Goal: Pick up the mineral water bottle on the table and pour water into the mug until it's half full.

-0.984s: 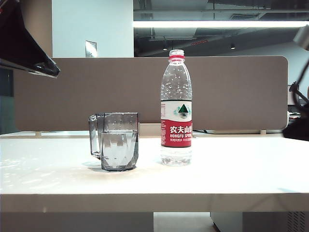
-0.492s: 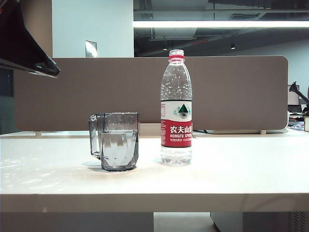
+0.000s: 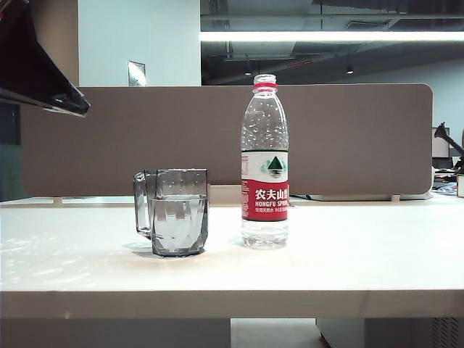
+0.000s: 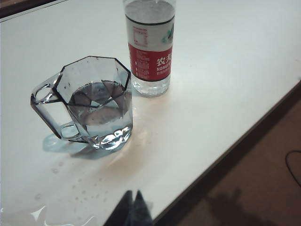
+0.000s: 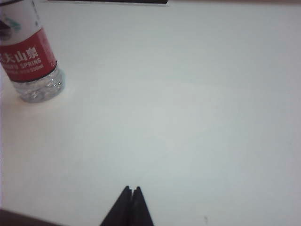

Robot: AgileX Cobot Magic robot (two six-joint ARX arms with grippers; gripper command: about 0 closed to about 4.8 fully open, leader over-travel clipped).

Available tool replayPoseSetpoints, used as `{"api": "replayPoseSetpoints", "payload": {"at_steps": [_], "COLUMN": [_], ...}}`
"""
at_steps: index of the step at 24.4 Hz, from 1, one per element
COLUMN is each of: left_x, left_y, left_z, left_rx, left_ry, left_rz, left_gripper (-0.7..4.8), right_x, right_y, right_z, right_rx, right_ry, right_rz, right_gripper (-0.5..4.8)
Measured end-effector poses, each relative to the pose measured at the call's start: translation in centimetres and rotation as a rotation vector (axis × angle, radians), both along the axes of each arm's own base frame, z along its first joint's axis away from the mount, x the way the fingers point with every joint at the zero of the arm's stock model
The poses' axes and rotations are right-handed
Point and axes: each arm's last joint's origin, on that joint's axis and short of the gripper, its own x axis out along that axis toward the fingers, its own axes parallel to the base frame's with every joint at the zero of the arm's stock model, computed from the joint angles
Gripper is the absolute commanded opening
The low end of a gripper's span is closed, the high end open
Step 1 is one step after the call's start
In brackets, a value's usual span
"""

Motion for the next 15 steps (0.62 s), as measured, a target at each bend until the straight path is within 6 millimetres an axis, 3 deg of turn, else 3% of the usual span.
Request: {"api": "replayPoseSetpoints", "payload": {"at_steps": [15], "left_x": [0.00], "left_y": [0.00], "left_z": [0.00], "left_rx": [0.000], "left_ry": [0.000], "left_rz": [0.000], "left_gripper": [-0.01], "right_x": [-0.22], "right_y": [-0.35], "right_z": [0.43], "right_rx": [-0.007], "right_ry": [-0.058], "right_rz": [-0.074], "right_gripper": [-0.04]}}
